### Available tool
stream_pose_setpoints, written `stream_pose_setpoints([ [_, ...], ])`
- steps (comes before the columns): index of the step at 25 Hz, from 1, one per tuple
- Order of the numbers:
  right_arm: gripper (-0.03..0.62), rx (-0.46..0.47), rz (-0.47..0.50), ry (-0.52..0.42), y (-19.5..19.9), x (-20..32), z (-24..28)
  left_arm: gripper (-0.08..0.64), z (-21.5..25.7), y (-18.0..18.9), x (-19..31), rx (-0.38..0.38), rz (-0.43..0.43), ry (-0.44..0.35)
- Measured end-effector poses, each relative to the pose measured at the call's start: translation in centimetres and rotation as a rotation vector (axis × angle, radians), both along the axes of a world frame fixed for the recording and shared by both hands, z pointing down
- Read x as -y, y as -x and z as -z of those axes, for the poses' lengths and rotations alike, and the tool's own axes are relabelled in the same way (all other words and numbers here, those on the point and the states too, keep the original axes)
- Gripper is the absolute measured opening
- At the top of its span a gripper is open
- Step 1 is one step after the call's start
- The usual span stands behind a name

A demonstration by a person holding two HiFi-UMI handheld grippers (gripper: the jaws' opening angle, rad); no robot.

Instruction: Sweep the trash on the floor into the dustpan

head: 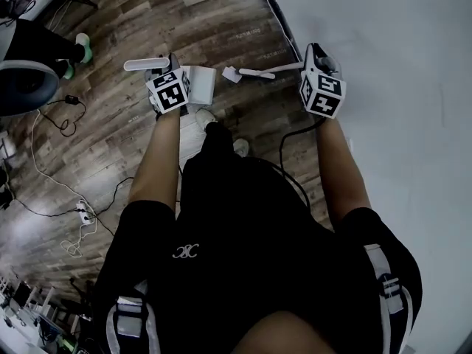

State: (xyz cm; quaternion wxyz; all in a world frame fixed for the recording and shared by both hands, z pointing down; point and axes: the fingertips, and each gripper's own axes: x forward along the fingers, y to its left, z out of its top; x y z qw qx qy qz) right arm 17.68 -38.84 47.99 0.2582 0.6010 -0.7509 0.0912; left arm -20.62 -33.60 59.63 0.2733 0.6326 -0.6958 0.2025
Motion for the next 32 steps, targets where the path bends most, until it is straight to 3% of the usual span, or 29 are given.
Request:
stream_pose_setpoints([
  [9, 0.041, 0.146, 0.162, 0.074, 14.6, 0.7, -1.5, 0.112, -0.4, 1.3, 2.3, -0.097, -0.049, -0.030],
  [12, 0.041, 0.172, 0.231, 0.066, 17.3, 0.7, -1.1, 0.114, -0.6, 0.8, 2.2, -0.110, -0.071, -0.037],
  [17, 0.040, 0.241, 0.204, 0.083, 17.6, 1.8, 0.2, 0.120, -0.5, 1.3, 2.0, -0.143, -0.081, -0.043],
  [24, 0.034, 0.116, 0.175, 0.045, 13.7, 0.9, 1.2, 0.118, -0.6, 1.4, 1.7, -0.122, -0.114, -0.061],
  [32, 0.035, 0.018, 0.090, 0.032, 8.5, 0.8, 1.2, 0.120, -0.8, 0.8, 1.4, -0.128, -0.095, -0.059],
])
